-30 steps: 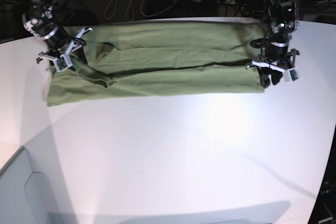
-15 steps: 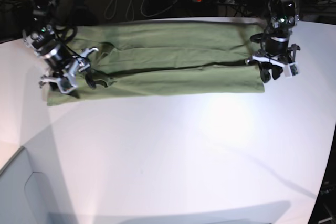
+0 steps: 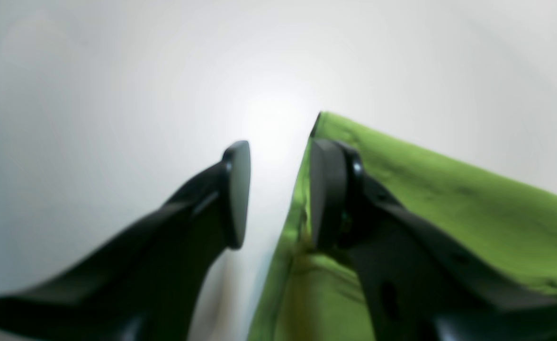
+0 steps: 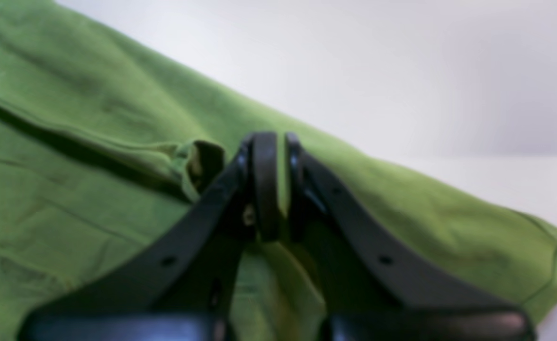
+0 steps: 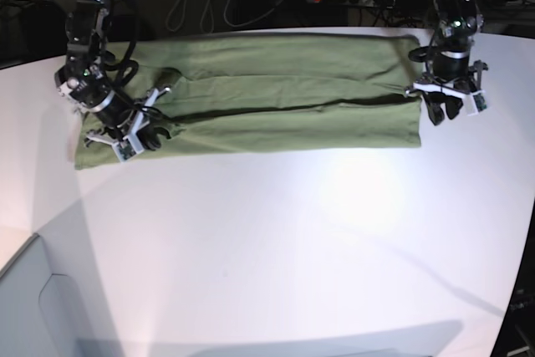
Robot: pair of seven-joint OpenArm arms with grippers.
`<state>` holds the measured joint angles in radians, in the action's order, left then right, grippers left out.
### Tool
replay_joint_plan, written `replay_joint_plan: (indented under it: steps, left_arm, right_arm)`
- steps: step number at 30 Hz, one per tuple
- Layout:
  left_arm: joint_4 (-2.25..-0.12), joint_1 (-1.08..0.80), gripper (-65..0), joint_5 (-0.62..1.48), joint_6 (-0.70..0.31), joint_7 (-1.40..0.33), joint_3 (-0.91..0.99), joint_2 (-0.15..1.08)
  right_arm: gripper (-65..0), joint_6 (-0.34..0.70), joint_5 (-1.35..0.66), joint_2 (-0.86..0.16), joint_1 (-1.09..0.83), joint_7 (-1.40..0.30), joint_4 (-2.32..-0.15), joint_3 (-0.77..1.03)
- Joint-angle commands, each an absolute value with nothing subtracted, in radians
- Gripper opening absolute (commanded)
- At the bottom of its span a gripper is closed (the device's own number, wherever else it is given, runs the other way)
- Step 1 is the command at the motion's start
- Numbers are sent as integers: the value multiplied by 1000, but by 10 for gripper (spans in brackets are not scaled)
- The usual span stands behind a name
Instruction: Fold the T-shirt properly
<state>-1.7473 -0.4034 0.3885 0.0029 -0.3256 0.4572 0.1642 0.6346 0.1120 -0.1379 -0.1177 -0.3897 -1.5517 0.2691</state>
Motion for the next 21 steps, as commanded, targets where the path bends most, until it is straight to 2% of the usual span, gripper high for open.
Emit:
replay_joint_plan:
  steps: [1, 14, 19, 21]
  left_arm:
    - [-1765, -409, -446, 392, 1, -303, 467, 176]
    - [-1765, -406, -442, 394, 1, -303, 460, 174]
    - [-1793, -417, -441, 509, -1, -303, 460, 179]
    - [-1813, -426, -412, 572, -1, -303, 458, 183]
  right_arm:
    - [-650, 644, 96, -147, -120, -366, -1567, 272]
    - [-650, 645, 94, -147, -351, -360, -1781, 272]
    - [-650, 645, 94, -147, -363, -360, -1847, 282]
    - [-650, 645, 94, -148, -357, -360, -1850, 297]
